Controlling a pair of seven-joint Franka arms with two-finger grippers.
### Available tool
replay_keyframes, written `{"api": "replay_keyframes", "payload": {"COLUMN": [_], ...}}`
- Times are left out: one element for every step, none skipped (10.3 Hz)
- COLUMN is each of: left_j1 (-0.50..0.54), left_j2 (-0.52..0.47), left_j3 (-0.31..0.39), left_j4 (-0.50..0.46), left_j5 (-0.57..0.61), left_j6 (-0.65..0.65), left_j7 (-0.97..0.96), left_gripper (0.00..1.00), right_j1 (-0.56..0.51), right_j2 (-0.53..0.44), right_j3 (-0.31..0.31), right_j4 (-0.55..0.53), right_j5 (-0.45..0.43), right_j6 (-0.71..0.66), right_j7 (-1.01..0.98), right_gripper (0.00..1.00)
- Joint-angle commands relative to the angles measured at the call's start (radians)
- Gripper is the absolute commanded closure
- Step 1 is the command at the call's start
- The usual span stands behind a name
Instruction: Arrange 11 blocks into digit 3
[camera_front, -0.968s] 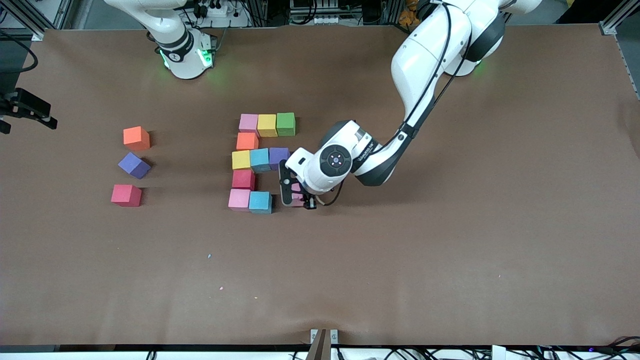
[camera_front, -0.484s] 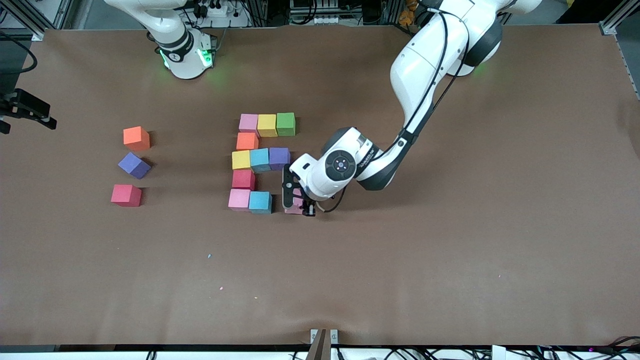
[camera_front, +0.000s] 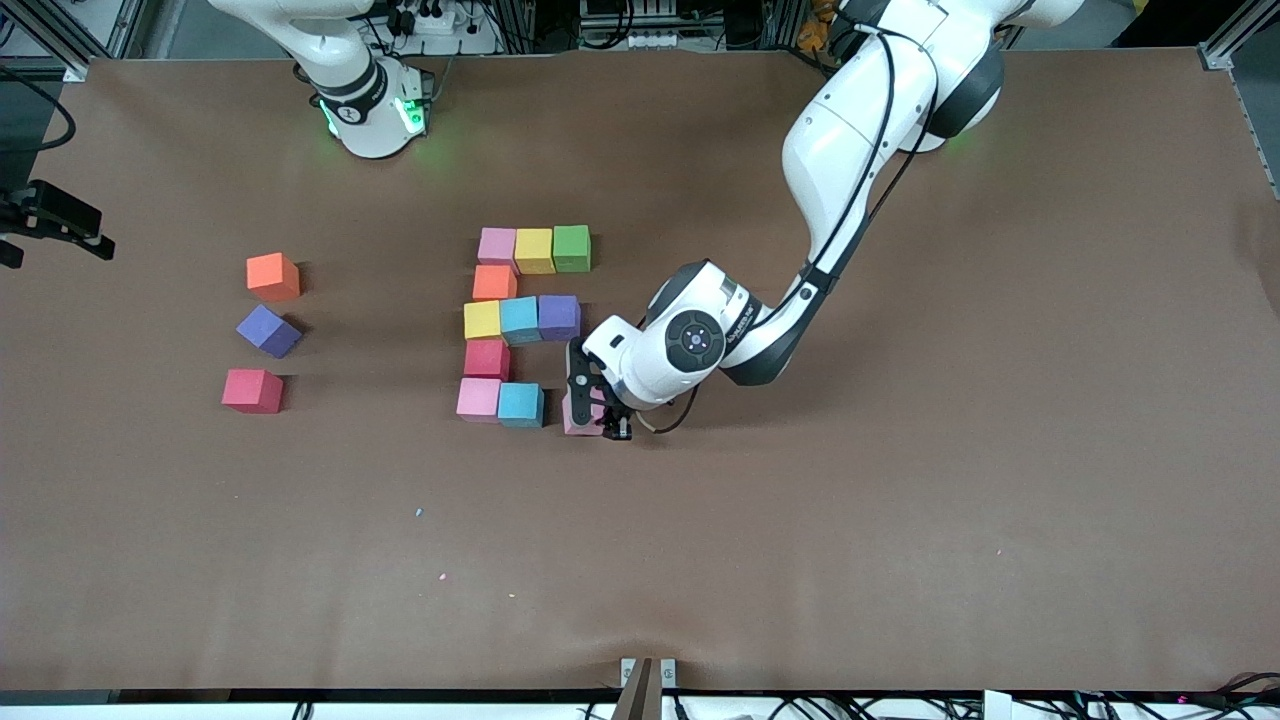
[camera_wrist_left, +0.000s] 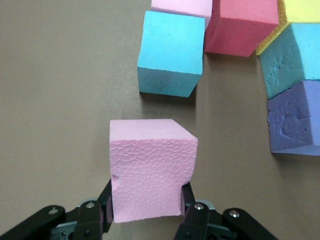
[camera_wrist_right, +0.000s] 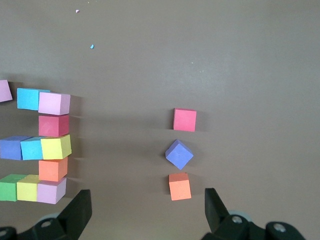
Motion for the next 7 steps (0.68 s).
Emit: {"api": "replay_keyframes", "payload": {"left_j1": [-0.008, -0.009, -0.011, -0.016, -0.025, -0.028, -0.031], "left_j2": [0.021, 0.021, 0.021, 0.022, 0.028, 0.033, 0.033], "left_j3": [0.002, 0.001, 0.001, 0.002, 0.004, 0.004, 0.005], "left_j4": [0.030, 0.030, 0.030, 0.030, 0.030, 0.030, 0.030], "left_j5": [-0.035, -0.035, -0.035, -0.035, -0.035, -0.035, -0.035], "left_j6": [0.008, 0.010, 0.011, 0.016, 0.028, 0.034, 0.049], "left_j7": [0.039, 0.042, 0.046, 0.050, 0.052, 0.052, 0.052], "left_gripper": [1.00, 1.00, 1.00, 1.00, 1.00, 1.00, 1.00], "right_j1": [-0.019, -0.019, -0.019, -0.019, -0.018, -0.019, -0.018], "right_j2": [-0.013, -0.013, -0.013, -0.013, -0.013, -0.013, -0.013], "right_j3": [0.013, 0.013, 0.013, 0.013, 0.013, 0.013, 0.013], "right_j4": [-0.016, -0.016, -0.016, -0.016, -0.016, -0.016, -0.016], "right_j5": [-0.004, -0.005, -0.004, -0.004, -0.004, -0.005, -0.005], "right_j6": [0.001, 0.001, 0.002, 0.002, 0.002, 0.002, 0.005], "right_j7": [0.011, 0.011, 0.011, 0.011, 0.011, 0.011, 0.012], "right_gripper": [0.00, 0.00, 0.00, 0.00, 0.00, 0.00, 0.00]}}
